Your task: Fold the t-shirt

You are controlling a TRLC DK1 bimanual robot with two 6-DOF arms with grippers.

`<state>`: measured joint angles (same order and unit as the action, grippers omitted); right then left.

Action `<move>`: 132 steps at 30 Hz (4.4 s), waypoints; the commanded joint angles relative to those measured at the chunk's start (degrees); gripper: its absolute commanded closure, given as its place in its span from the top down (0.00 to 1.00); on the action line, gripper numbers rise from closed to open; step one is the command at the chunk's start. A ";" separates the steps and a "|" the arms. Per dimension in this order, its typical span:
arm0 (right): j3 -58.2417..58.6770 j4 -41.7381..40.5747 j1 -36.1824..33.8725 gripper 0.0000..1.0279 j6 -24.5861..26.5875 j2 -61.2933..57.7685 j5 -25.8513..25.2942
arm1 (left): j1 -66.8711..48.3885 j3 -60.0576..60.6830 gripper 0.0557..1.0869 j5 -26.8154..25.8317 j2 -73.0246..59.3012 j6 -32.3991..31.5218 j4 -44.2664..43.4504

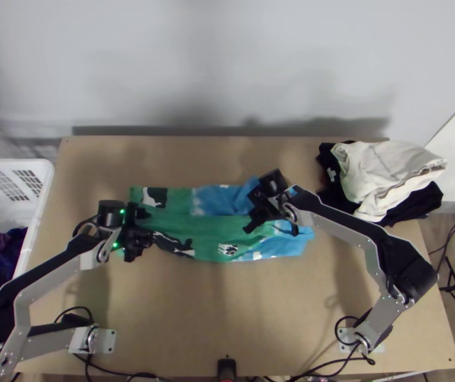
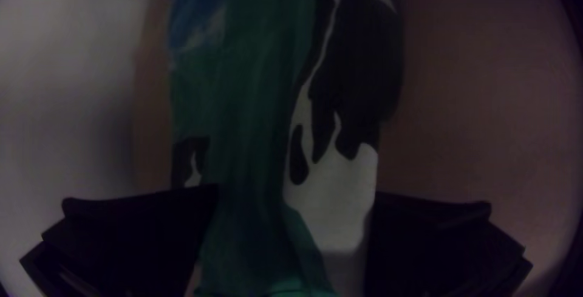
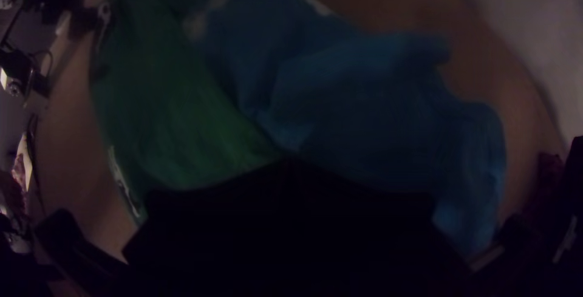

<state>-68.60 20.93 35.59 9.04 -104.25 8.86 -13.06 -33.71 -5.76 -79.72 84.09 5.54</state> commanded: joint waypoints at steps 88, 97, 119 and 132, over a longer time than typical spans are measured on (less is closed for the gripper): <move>14.02 10.36 -43.50 0.03 -8.86 38.77 21.72 | -42.22 -71.58 0.96 -13.14 -50.09 22.60 15.11; 16.22 10.89 -43.50 0.03 -9.30 42.20 21.72 | -40.29 -76.06 0.96 -10.76 -43.85 21.64 27.68; 16.13 11.33 -34.01 0.03 -8.33 40.17 21.46 | -28.16 -75.36 0.90 -7.60 -28.03 -21.08 45.79; 8.31 12.73 -17.22 0.03 -7.37 29.19 21.55 | -19.11 -62.17 0.13 -23.95 -27.24 -65.99 41.04</move>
<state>-56.77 33.36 8.73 0.91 -69.63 30.41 -35.14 -104.33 -23.53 -108.07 35.31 52.53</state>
